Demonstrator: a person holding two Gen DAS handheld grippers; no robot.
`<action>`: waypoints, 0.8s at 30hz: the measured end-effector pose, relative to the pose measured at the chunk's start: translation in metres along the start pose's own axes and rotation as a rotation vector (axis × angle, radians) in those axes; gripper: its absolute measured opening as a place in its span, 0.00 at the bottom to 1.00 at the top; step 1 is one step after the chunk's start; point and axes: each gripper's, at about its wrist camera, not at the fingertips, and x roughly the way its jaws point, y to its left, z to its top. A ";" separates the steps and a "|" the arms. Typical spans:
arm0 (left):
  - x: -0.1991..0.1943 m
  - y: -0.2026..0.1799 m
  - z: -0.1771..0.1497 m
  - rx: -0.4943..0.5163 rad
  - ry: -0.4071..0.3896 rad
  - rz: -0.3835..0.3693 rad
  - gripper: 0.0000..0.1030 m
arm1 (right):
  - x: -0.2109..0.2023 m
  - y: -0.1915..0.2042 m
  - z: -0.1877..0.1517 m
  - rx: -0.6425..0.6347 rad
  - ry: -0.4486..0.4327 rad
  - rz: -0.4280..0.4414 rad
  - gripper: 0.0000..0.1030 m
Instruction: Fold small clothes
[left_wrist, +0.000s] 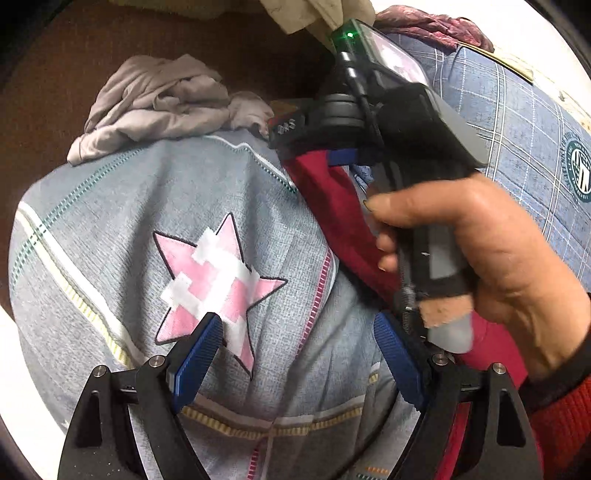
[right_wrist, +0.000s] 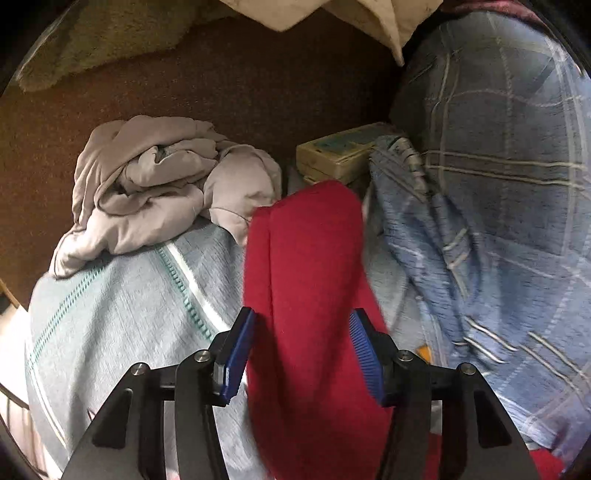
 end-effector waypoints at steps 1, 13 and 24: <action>0.000 0.000 0.002 -0.002 -0.004 0.003 0.81 | 0.003 0.000 0.001 0.008 0.003 0.013 0.53; 0.007 0.003 0.006 -0.028 -0.011 -0.002 0.81 | 0.002 -0.014 0.007 0.089 -0.006 0.011 0.13; 0.005 -0.020 0.007 0.018 0.011 -0.067 0.82 | -0.161 -0.085 -0.051 0.214 -0.148 -0.123 0.13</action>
